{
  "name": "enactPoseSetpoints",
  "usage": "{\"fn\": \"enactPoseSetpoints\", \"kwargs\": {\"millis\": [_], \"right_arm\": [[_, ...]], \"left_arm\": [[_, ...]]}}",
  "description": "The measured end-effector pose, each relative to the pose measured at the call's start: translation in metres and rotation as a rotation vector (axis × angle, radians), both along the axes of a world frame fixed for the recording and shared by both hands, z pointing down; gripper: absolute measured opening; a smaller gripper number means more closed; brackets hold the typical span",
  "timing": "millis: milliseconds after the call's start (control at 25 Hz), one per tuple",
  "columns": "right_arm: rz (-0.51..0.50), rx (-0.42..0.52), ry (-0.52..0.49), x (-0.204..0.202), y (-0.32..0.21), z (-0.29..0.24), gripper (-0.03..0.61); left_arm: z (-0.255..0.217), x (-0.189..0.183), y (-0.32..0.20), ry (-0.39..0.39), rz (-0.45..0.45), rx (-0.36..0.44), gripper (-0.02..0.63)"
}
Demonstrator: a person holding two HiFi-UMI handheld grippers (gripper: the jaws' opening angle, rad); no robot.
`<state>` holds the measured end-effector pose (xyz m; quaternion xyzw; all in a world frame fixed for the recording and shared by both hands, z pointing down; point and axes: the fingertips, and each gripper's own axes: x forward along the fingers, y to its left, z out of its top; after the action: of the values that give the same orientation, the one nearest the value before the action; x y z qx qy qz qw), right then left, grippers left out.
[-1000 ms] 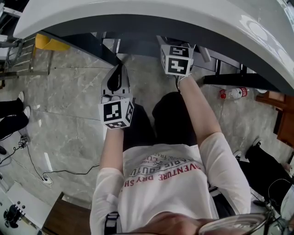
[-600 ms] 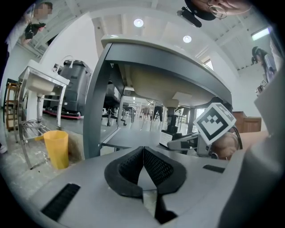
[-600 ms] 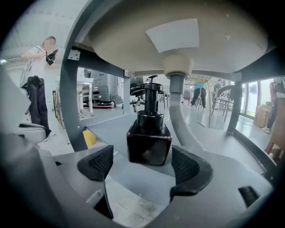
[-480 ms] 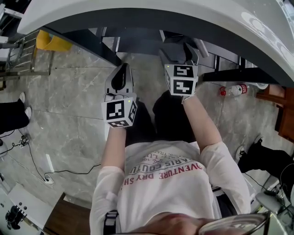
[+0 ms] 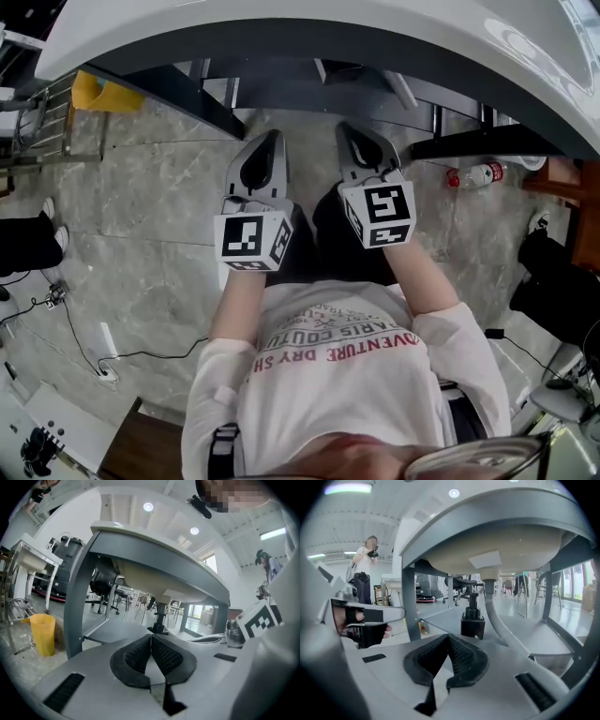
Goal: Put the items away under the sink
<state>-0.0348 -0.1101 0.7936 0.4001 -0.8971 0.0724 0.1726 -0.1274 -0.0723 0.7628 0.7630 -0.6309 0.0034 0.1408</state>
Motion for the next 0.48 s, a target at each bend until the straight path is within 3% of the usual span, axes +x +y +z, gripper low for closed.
{"fn": "enactPoseSetpoints", "kwargs": {"millis": [280, 480], "right_arm": [[-0.119, 0.224, -0.125, -0.009, 0.012, -0.090, 0.025], [-0.198, 0.129, -0.186, -0.013, 0.032, -0.148, 0.025]], "left_arm": [[-0.054, 0.021, -0.004, -0.045, 0.024, 0.034, 0.023], [-0.117, 0.038, 0.001, -0.035, 0.082, -0.013, 0.023]]}}
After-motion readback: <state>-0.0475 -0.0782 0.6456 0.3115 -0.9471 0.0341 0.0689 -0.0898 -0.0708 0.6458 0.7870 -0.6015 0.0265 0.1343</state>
